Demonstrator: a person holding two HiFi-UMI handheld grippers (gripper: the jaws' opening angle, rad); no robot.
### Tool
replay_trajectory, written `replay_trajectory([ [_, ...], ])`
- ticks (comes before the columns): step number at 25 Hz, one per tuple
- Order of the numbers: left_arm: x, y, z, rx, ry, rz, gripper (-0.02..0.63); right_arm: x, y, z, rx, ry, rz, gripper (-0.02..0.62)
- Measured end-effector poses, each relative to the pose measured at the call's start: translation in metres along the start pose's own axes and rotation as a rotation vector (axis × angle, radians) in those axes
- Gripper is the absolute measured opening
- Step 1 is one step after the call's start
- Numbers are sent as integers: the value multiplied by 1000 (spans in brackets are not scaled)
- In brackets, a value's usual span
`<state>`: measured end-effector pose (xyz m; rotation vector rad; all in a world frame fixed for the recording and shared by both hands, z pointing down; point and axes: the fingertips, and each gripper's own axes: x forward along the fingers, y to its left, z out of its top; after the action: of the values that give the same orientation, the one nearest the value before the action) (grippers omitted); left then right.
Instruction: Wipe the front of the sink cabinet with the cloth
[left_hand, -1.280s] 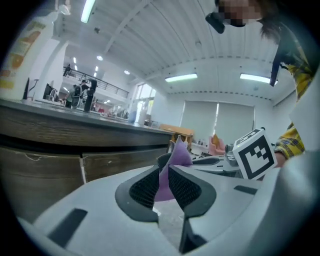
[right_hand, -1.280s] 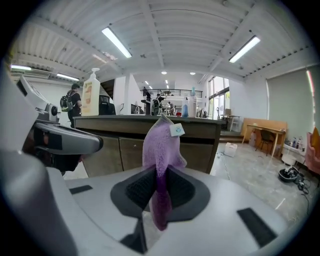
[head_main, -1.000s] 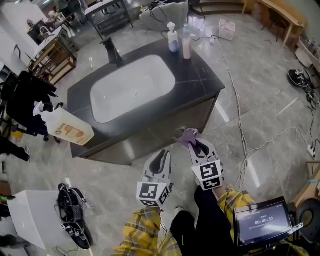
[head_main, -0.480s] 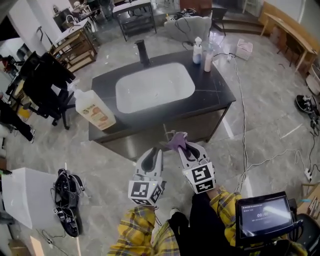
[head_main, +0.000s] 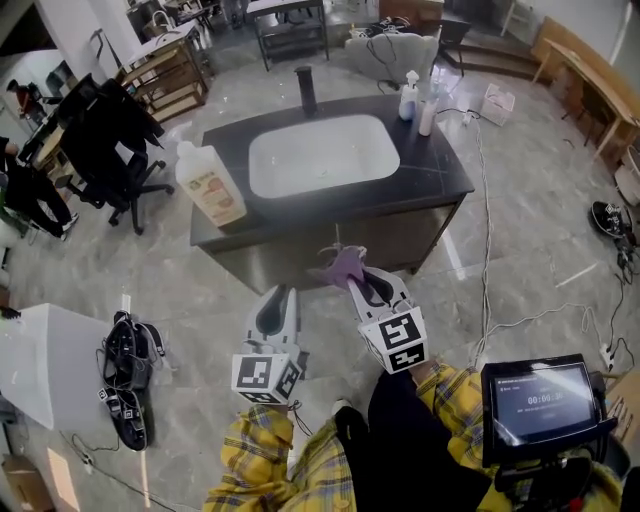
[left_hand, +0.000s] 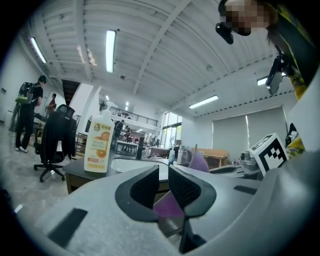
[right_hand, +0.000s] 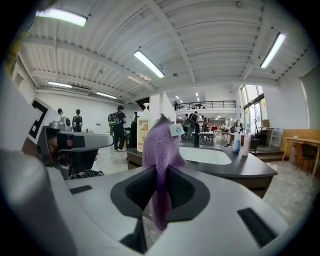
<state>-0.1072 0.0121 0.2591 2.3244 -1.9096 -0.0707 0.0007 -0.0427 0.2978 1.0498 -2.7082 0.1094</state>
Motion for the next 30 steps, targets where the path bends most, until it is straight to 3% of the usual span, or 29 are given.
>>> replay_trajectory([
  [4, -33, 10, 7, -43, -29, 48, 35, -14, 16, 3, 21, 3, 3, 41],
  [13, -88, 13, 2, -112, -22, 60, 35, -44, 56, 3, 28, 9, 22, 41],
  [20, -109, -1, 3, -70, -18, 0, 35, -63, 85, -10, 52, 34, 14, 41],
  [30, -113, -13, -6, -80, 3, -72, 35, -82, 100, -20, 62, 47, -20, 40],
])
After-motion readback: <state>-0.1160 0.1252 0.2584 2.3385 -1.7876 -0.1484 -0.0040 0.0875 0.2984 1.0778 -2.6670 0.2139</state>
